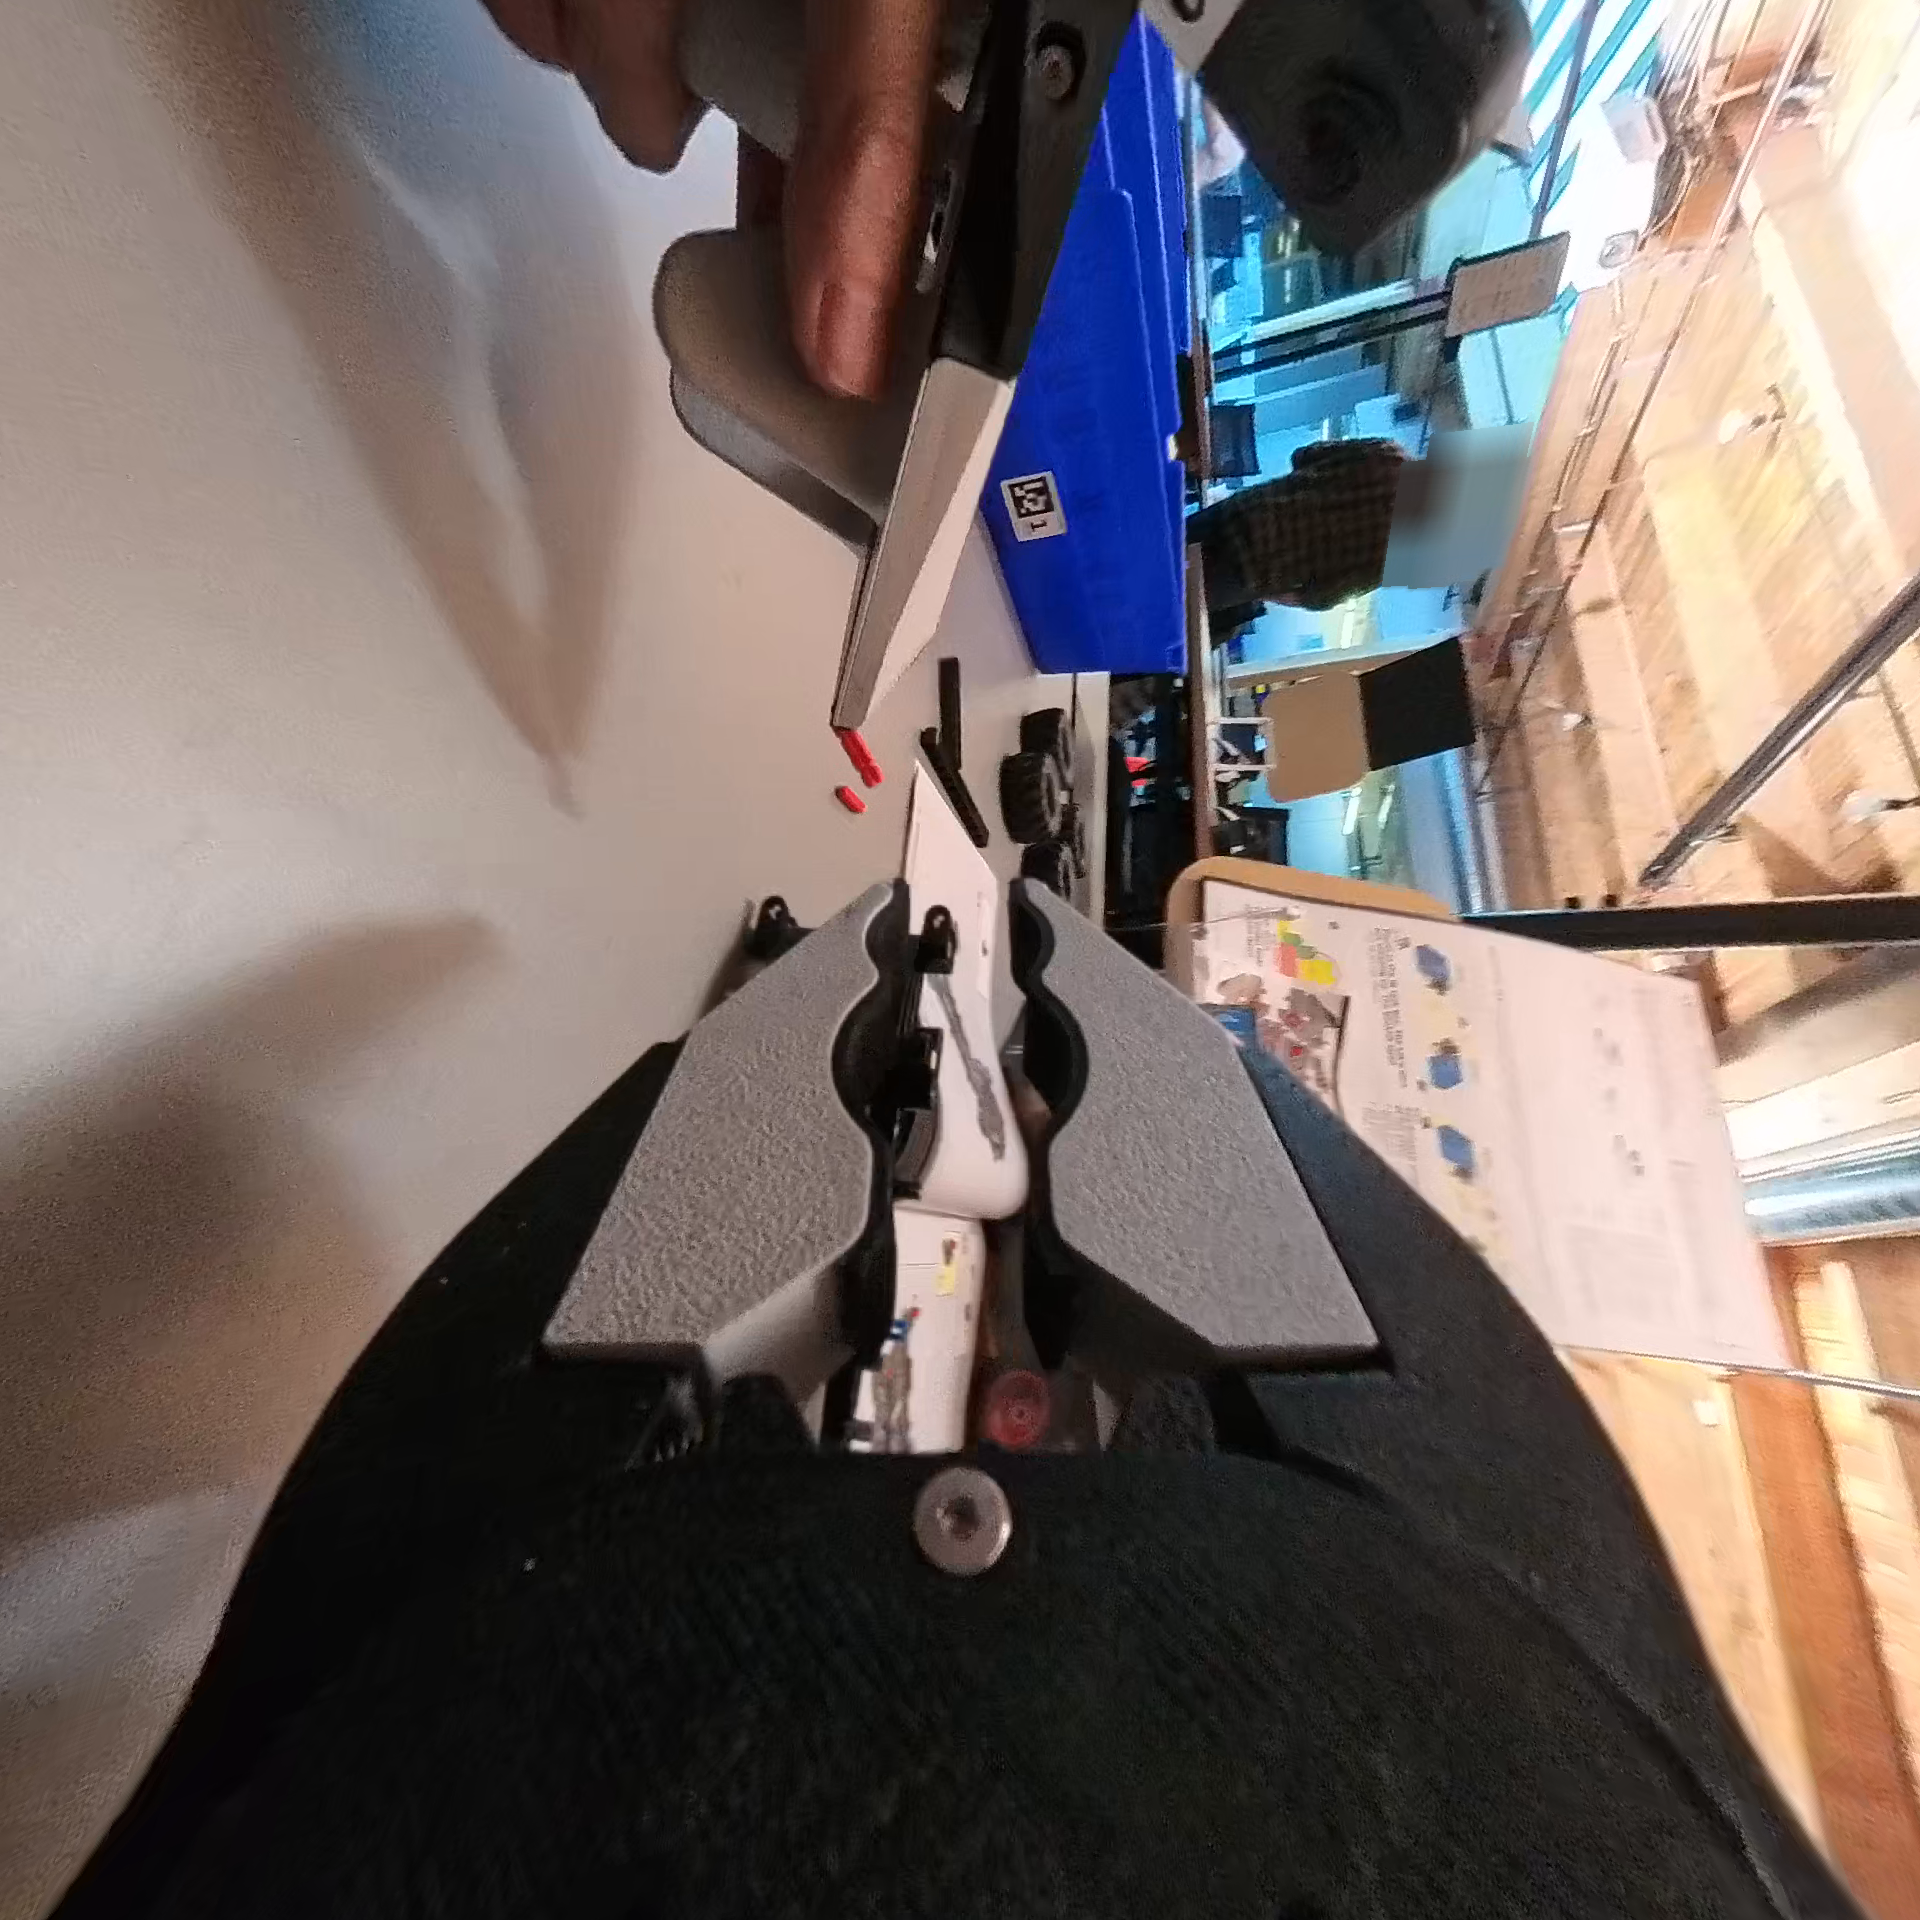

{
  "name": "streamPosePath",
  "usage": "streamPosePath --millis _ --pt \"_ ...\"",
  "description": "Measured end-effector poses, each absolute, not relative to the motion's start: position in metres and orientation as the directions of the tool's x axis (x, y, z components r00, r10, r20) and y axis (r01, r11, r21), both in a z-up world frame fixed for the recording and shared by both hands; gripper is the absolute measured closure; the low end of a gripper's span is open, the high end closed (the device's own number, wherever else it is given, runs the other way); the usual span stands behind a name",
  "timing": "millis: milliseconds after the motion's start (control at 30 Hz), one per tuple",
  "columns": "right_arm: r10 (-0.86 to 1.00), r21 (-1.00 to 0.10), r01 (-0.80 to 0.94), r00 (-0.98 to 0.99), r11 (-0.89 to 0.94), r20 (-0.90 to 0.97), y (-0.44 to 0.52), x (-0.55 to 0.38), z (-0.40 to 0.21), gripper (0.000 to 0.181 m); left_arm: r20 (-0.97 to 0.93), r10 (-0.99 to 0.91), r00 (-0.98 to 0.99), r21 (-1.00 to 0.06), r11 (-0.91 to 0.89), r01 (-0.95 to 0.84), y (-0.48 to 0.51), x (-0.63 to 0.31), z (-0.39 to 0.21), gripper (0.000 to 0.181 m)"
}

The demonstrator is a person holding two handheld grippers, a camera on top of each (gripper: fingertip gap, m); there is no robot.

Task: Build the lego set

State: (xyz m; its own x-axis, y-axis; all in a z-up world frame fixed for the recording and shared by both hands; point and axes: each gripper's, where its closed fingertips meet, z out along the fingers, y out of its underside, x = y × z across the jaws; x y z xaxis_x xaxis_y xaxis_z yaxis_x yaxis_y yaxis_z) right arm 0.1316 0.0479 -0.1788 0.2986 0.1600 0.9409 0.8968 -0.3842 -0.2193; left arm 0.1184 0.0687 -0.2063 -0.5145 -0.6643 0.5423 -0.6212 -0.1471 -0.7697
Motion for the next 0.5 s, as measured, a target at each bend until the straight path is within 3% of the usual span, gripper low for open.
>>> streamPosePath --millis 233,500 --pt "0.190 0.084 0.939 -0.020 -0.333 0.982 0.045 0.129 -0.180 0.168 0.578 -0.628 -0.522 -0.748 -0.151 -0.647 0.057 0.119 -0.203 0.180" --pt "0.213 0.203 0.928 -0.139 -0.313 0.967 0.050 0.135 -0.178 0.159 0.639 -0.561 -0.526 -0.724 -0.207 -0.658 0.049 0.124 -0.192 0.180"
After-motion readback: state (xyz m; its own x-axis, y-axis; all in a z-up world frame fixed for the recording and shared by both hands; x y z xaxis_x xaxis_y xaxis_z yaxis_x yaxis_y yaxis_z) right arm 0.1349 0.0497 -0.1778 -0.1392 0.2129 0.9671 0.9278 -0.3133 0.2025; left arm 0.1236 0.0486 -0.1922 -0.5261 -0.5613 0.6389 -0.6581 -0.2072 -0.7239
